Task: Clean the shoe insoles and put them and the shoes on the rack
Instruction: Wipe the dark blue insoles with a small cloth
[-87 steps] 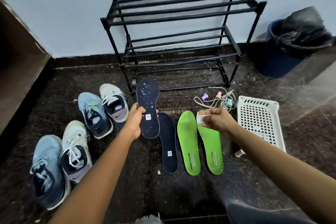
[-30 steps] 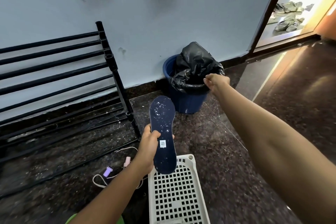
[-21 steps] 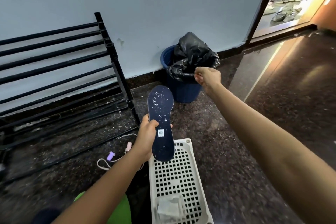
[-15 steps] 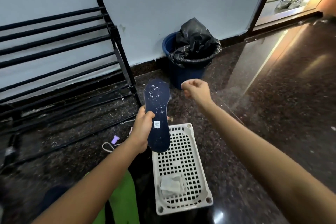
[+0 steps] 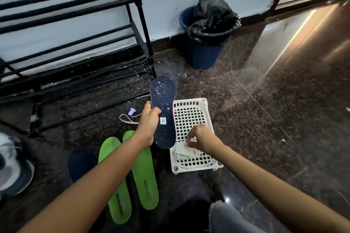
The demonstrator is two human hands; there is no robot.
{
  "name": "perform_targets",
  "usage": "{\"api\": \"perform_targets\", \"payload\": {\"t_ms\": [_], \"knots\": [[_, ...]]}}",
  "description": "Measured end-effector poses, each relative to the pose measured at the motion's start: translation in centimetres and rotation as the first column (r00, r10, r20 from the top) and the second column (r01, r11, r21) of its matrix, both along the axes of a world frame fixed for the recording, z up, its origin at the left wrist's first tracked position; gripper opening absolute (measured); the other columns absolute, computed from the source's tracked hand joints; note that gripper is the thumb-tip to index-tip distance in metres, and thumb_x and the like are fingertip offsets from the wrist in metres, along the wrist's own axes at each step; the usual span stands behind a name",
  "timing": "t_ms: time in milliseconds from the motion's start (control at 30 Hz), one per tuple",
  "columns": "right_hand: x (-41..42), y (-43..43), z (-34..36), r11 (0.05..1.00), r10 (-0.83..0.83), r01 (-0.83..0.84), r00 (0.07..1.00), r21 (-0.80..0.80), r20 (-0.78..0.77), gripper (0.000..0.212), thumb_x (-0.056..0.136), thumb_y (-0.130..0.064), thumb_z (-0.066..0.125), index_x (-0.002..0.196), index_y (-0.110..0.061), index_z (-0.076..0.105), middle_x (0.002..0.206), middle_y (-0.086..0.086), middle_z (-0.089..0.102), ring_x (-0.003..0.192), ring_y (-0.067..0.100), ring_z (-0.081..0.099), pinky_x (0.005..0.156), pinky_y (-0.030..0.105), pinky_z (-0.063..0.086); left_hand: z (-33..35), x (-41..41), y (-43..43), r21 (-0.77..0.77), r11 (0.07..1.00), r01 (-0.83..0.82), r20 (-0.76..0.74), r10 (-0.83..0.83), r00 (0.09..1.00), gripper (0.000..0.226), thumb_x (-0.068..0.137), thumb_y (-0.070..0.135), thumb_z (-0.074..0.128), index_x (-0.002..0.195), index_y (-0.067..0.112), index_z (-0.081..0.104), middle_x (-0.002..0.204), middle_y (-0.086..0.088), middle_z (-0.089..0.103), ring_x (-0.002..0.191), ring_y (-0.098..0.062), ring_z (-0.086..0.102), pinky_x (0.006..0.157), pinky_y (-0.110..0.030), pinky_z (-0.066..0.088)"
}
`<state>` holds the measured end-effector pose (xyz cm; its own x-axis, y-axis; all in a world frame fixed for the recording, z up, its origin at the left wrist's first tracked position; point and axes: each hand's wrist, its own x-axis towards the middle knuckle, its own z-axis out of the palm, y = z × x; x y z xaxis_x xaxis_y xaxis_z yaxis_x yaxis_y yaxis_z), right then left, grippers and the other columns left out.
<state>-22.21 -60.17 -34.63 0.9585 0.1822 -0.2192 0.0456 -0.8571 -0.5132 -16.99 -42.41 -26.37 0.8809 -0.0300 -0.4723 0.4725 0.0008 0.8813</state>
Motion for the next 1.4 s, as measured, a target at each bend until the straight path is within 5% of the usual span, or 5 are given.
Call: {"api": "perform_targets", "payload": {"t_ms": [333,533,767,900,1400], "knots": [[-2.6,2.4,-1.4,0.921,0.149,-0.132,0.989,-0.366,0.018,0.023,0.090,-0.032,0.053,0.099,-0.019,0.071,0.103,0.004,0.065,0.101,0.024,0.046,0.085,0.031,0.039,0.2,-3.5,1.1,-0.036,0.999,-0.001,0.002,0.001,1.000,0.041,0.092,0.005,0.039,0.130,0.015,0.049,0.111,-0.016,0.070,0.106,-0.038,0.066,0.095,-0.052,0.052],[-3.1,2.8,-0.9,0.954,-0.291,0.293,0.956,0.060,-0.038,0.016,0.082,-0.018,0.055,0.067,-0.014,0.061,0.069,0.005,0.065,0.068,0.021,0.060,0.061,0.029,0.046,0.6,-4.6,2.6,-0.057,0.998,-0.028,-0.002,0.028,1.000,0.032,0.092,0.006,0.038,0.118,0.018,0.053,0.112,-0.021,0.068,0.108,-0.042,0.063,0.096,-0.057,0.049],[-4.0,4.2,4.3,0.326,-0.481,0.649,0.740,0.688,-0.470,0.020,0.090,0.003,0.046,0.074,-0.009,0.048,0.075,0.010,0.056,0.061,0.016,0.062,0.052,0.028,0.055,3.6,-5.3,5.7,-0.350,0.931,-0.103,-0.029,0.099,0.995,0.024,0.096,0.007,0.039,0.113,0.021,0.051,0.094,-0.018,0.070,0.072,-0.033,0.066,0.076,-0.049,0.057],[-4.0,6.2,9.2,0.230,-0.353,0.614,0.776,0.755,-0.523,0.021,0.091,0.008,0.043,0.092,-0.007,0.057,0.084,0.008,0.064,0.063,0.012,0.067,0.062,0.028,0.059,6.8,-5.9,8.2,-0.480,0.867,-0.134,-0.051,0.125,0.991,0.032,0.096,0.013,0.042,0.127,0.013,0.048,0.101,-0.023,0.067,0.073,-0.029,0.066,0.060,-0.038,0.059],[-8.3,16.7,34.6,0.698,-0.270,0.106,0.955,0.708,0.124,0.009,0.074,-0.012,0.076,0.080,-0.018,0.074,0.072,0.004,0.070,0.059,0.014,0.060,0.059,0.028,0.050,24.2,-11.6,16.5,-0.648,0.754,-0.109,0.079,0.209,0.975,0.054,0.098,0.042,0.037,0.122,-0.001,0.060,0.108,-0.018,0.067,0.072,-0.025,0.064,0.059,-0.030,0.054]]}}
